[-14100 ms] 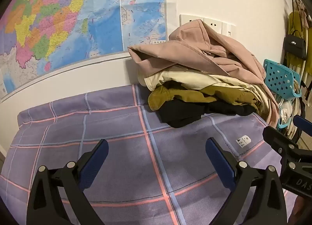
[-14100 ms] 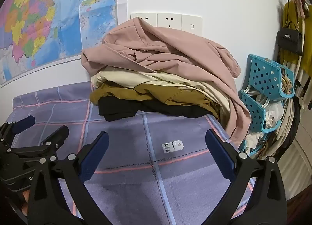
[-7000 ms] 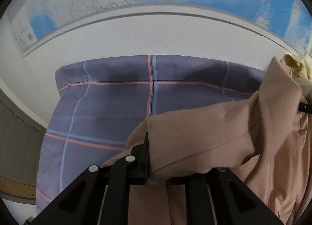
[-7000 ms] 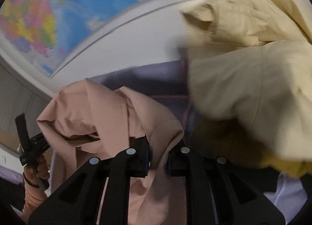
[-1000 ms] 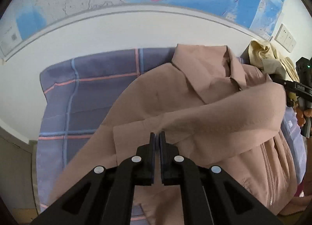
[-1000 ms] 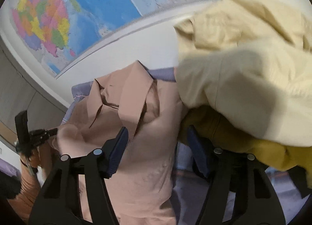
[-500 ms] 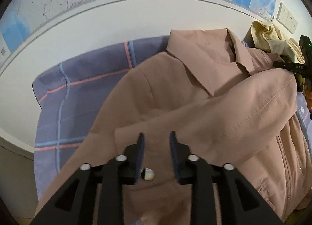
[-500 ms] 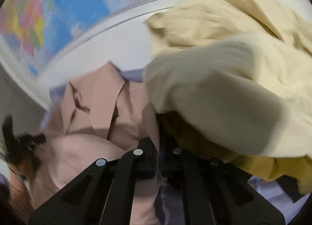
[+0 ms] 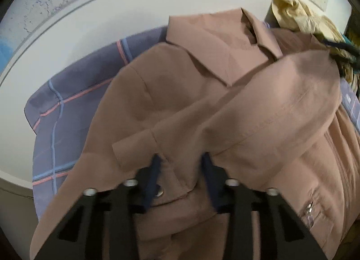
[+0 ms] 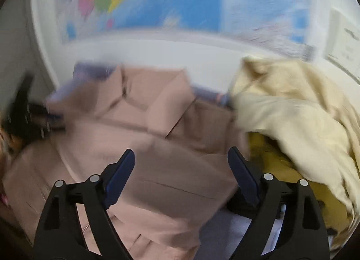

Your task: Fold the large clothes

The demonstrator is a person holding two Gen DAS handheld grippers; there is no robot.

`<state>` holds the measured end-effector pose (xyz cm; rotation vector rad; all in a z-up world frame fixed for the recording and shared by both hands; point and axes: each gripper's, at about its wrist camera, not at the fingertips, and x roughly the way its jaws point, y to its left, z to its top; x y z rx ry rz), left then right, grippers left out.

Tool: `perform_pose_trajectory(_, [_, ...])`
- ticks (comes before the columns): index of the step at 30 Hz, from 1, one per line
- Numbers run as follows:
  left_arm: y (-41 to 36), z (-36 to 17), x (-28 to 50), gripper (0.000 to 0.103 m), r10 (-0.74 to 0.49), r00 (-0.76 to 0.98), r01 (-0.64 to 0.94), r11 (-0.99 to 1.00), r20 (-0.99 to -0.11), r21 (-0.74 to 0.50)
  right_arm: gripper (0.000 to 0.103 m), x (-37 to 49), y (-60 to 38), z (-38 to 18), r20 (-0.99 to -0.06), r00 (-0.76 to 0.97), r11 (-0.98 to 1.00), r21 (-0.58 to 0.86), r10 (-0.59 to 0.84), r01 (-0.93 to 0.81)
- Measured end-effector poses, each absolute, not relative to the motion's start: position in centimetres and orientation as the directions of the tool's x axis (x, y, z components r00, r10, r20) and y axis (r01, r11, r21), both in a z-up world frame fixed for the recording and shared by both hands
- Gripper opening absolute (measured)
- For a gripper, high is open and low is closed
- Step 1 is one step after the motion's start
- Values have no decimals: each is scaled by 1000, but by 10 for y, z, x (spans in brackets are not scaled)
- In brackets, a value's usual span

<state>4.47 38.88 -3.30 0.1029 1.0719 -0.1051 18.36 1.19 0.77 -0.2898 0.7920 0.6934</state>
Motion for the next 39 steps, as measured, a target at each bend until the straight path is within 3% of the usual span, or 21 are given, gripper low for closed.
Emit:
perform_pose_trajectory(2, [388, -28, 45, 7, -49, 493, 123, 992, -869, 14, 66, 191, 28, -10, -771, 474, 728, -20, 425, -686])
perform_pose_trajectory(3, [387, -21, 45, 5, -37, 521, 113, 993, -853, 26, 49, 198, 39, -24, -801, 459, 709, -62, 385, -702])
perform_pose_trajectory(4, [386, -15, 45, 4, -27, 545, 106, 994, -838, 37, 14, 202, 43, -32, -814, 454, 703, -82, 361, -707])
perform_pose_trajectory(5, [386, -8, 45, 4, -18, 575, 95, 994, -818, 45, 2, 207, 46, -37, -823, 446, 701, -84, 351, -708])
perform_pose_trajectory(10, [389, 16, 49, 4, 19, 672, 25, 999, -740, 48, 2, 223, 33, -9, -747, 514, 767, -9, 421, -641])
perform_pose_trajectory(13, [392, 0, 67, 13, 5, 614, 37, 999, -789, 36, 3, 232, 35, -7, -747, 510, 791, 34, 426, -611])
perform_pose_trajectory(14, [392, -9, 74, 17, 57, 588, 6, 997, -807, 75, 4, 234, 33, -10, -753, 508, 794, 32, 418, -607])
perform_pose_trajectory(16, [393, -22, 77, 22, 130, 549, -31, 990, -825, 135, 14, 234, 38, -20, -772, 512, 802, -4, 378, -598])
perform_pose_trajectory(17, [396, -24, 76, 27, 121, 537, -36, 992, -835, 121, 16, 235, 39, -24, -778, 508, 808, -1, 370, -590])
perform_pose_trajectory(19, [402, -18, 65, 32, 60, 550, -51, 998, -833, 39, 29, 229, 36, -22, -770, 509, 815, 24, 384, -579])
perform_pose_trajectory(20, [404, -12, 59, 40, 51, 562, -52, 998, -826, 26, 39, 225, 33, -17, -755, 526, 822, 30, 392, -569])
perform_pose_trajectory(21, [405, -2, 48, 46, 48, 591, -53, 998, -805, 22, 43, 220, 32, -12, -740, 538, 822, 34, 403, -569])
perform_pose_trajectory(23, [407, 16, 28, 50, 61, 637, -58, 998, -769, 31, 43, 199, 36, 1, -708, 536, 790, 51, 460, -610])
perform_pose_trajectory(25, [411, 36, 4, 52, 76, 679, -76, 997, -731, 32, 50, 178, 47, 7, -698, 498, 732, 56, 515, -679])
perform_pose_trajectory(28, [420, 54, -25, 55, 123, 705, -123, 991, -698, 50, 52, 152, 82, 2, -718, 396, 623, 66, 572, -780])
perform_pose_trajectory(30, [427, 55, -40, 63, 174, 700, -156, 984, -693, 91, 52, 144, 106, -10, -741, 321, 568, 99, 590, -817])
perform_pose_trajectory(38, [451, 2, -82, 66, 232, 540, -181, 971, -809, 158, 52, 136, 154, -51, -827, 255, 562, 86, 501, -823])
perform_pose_trajectory(39, [453, -2, -84, 53, 238, 528, -180, 969, -815, 166, 52, 134, 156, -50, -825, 253, 560, 90, 505, -824])
